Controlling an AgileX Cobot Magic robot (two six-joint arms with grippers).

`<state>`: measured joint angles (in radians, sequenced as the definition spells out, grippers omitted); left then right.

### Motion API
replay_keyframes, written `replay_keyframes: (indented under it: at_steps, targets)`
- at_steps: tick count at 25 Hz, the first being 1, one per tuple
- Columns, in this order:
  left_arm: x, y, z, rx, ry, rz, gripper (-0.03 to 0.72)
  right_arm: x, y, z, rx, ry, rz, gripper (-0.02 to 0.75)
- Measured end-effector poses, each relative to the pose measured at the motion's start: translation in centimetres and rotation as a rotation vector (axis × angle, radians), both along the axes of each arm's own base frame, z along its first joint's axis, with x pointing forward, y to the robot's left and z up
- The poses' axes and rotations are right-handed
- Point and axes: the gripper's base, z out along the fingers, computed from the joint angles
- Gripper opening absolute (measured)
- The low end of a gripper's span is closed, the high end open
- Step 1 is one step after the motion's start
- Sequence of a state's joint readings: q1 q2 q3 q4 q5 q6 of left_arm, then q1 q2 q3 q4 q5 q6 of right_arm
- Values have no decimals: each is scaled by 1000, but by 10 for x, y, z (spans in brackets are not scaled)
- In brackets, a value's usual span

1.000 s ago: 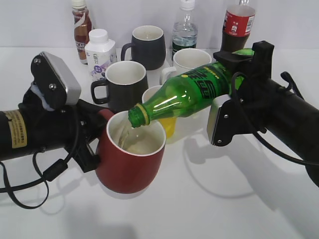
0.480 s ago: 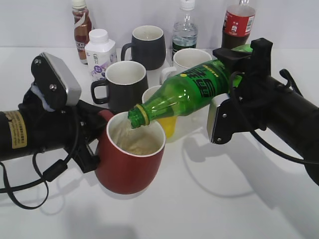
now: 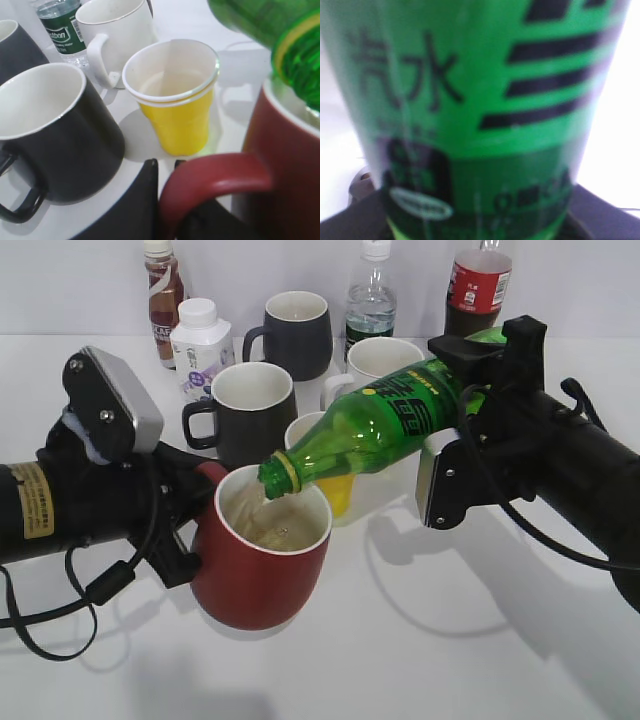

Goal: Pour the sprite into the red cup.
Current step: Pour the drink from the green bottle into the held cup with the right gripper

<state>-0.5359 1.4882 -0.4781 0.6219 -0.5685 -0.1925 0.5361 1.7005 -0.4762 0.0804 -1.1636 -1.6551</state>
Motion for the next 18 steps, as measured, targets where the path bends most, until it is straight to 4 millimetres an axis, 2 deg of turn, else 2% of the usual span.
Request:
replay_keyframes:
  at_steps: [18]
  targets:
    - [0, 0, 0, 2, 1, 1, 64, 0, 0, 0, -7, -6, -5, 376]
